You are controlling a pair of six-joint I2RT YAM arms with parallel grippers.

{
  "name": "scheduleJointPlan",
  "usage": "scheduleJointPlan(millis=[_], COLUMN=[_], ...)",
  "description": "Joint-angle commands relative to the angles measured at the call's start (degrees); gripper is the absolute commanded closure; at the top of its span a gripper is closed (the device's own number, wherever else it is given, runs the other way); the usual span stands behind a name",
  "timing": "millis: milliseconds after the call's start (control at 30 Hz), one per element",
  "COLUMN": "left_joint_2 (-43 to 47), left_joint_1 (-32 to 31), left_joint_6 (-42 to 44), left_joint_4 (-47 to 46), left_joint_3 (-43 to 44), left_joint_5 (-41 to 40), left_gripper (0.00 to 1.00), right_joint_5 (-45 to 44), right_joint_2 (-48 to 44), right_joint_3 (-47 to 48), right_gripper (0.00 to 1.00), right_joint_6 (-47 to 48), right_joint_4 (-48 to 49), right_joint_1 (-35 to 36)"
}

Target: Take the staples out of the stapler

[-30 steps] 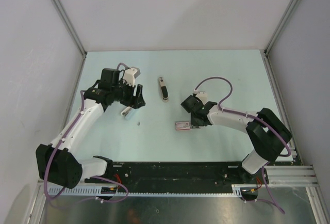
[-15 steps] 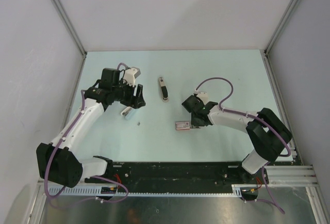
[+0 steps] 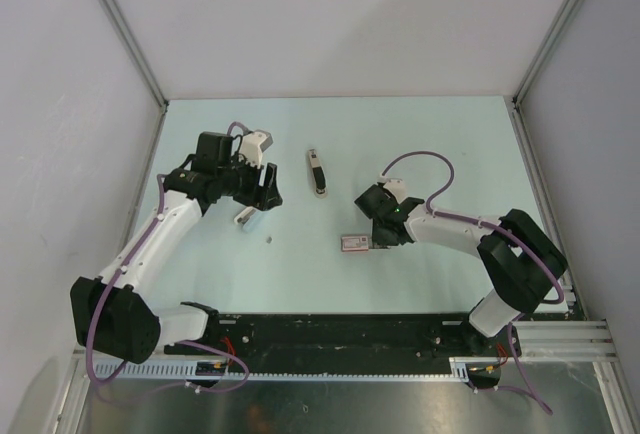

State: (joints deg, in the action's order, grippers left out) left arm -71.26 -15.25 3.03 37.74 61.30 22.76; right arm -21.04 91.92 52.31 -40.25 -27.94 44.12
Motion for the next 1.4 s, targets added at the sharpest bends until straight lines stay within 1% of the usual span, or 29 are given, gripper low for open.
scheduleJointPlan(millis=[0, 167, 333, 433, 667, 833, 1100, 1167, 1200, 1267, 1300, 1367], left_joint_2=[0.3, 0.3, 0.2, 0.2, 0.2, 0.2, -0.8, -1.5, -1.8, -2.8, -3.4, -5.0], left_joint_1=[0.3, 0.3, 0.3, 0.3, 0.3, 0.3, -0.4, -0.9, -1.2, -1.8, -2.2, -3.0], left_joint_6=[2.1, 2.1, 2.1, 2.0, 2.0, 2.0, 2.9, 3.7, 4.2, 5.3, 6.0, 7.5], left_joint_4=[-0.2, -0.1, -0.2, -0.1, -0.2, -0.1, -0.1, -0.2, -0.2, -0.2, -0.2, -0.2], left_joint_3=[2.2, 2.2, 2.1, 2.2, 2.1, 2.1, 2.2, 2.3, 2.4, 2.6, 2.6, 2.6], left_joint_5=[1.8, 1.8, 1.8, 1.8, 1.9, 1.9, 2.3, 2.6, 2.8, 3.5, 4.1, 5.1], left_gripper=[0.29, 0.29, 0.29, 0.29, 0.29, 0.29, 0.29, 0.29, 0.29, 0.29, 0.29, 0.29], right_joint_5=[-0.3, -0.1, 0.1, 0.0, -0.2, 0.1, 0.1, 0.3, 0.4, 1.6, 2.8, 6.3], right_joint_2=[-1.7, -1.7, -1.7, -1.9, -2.9, -5.3, -8.1, -8.1, -8.2, -8.2, -8.4, -8.7], right_joint_3=[-0.3, -0.3, -0.3, -0.3, -0.5, -0.5, -0.5, -0.6, -0.8, -1.5, -2.0, -3.5], right_gripper=[0.89, 0.87, 0.77, 0.74, 0.73, 0.75, 0.90, 0.92, 0.90, 0.83, 0.80, 0.77], right_joint_6=[0.0, 0.2, 0.3, 0.3, 0.0, 0.0, 0.5, 1.0, 1.3, 1.9, 2.1, 2.4], right_joint_4=[1.2, 1.5, 1.5, 1.5, 1.3, 1.4, 0.3, -0.1, 0.0, 0.5, 1.0, 2.7], right_joint_1=[-0.3, -0.4, -0.4, -0.4, -0.4, -0.4, -1.5, -2.3, -2.7, -3.8, -4.7, -6.6])
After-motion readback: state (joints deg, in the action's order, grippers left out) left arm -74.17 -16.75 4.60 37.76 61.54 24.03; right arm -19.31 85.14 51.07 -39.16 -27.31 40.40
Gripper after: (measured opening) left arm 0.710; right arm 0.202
